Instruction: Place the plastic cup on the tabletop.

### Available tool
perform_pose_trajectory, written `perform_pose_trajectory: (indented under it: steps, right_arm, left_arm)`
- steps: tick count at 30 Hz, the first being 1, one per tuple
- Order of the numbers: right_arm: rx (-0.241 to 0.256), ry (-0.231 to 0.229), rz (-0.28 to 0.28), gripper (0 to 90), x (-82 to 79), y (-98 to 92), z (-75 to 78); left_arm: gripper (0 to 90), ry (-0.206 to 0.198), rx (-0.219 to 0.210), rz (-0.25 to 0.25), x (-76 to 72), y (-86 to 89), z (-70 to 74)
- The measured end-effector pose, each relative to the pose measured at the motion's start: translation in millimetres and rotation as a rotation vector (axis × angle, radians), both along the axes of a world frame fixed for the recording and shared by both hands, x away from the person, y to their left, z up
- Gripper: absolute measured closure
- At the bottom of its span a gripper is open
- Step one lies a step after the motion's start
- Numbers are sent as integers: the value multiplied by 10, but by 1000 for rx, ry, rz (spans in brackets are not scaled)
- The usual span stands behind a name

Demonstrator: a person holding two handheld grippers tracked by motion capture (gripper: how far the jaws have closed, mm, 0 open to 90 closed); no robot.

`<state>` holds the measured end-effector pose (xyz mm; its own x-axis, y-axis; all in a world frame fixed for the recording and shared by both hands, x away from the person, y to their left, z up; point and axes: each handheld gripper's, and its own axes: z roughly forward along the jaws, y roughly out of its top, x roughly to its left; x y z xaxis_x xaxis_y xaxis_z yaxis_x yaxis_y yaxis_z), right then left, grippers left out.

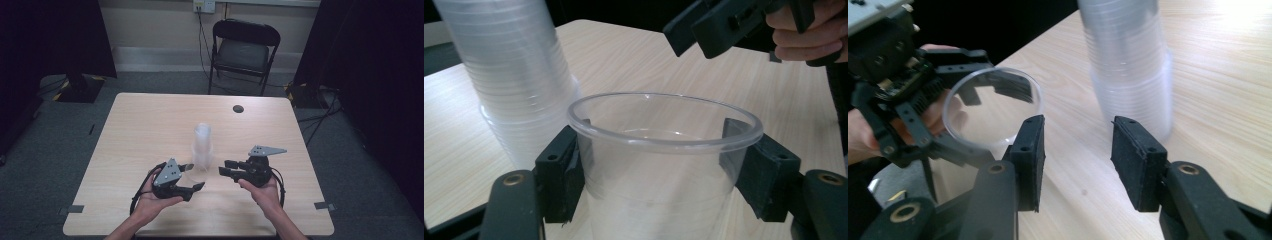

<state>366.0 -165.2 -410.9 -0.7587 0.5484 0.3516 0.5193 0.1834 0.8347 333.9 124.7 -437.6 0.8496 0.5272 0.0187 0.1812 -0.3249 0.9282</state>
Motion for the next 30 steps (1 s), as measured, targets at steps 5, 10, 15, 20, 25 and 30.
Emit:
perform_pose_trajectory:
  steps: [5,10,15,20,25,30]
  right_arm:
    - [-40,-24,-37,540,-7,-48,-33]
    - [-48,-39,-67,509,-1,-87,-26]
    - [-59,-40,-91,484,-5,-146,-55]
    - [-65,-44,-109,474,-33,-211,-72]
    - [-70,-55,-109,464,-53,-235,-59]
    - [-81,-59,-118,460,-29,-274,-58]
  left_arm:
    - [296,12,-28,14,27,41,12]
    - [292,38,-97,43,82,119,20]
    - [292,49,-121,89,118,190,34]
    - [295,57,-132,107,130,245,37]
    - [293,53,-119,142,188,321,52]
    - [294,53,-105,185,261,403,71]
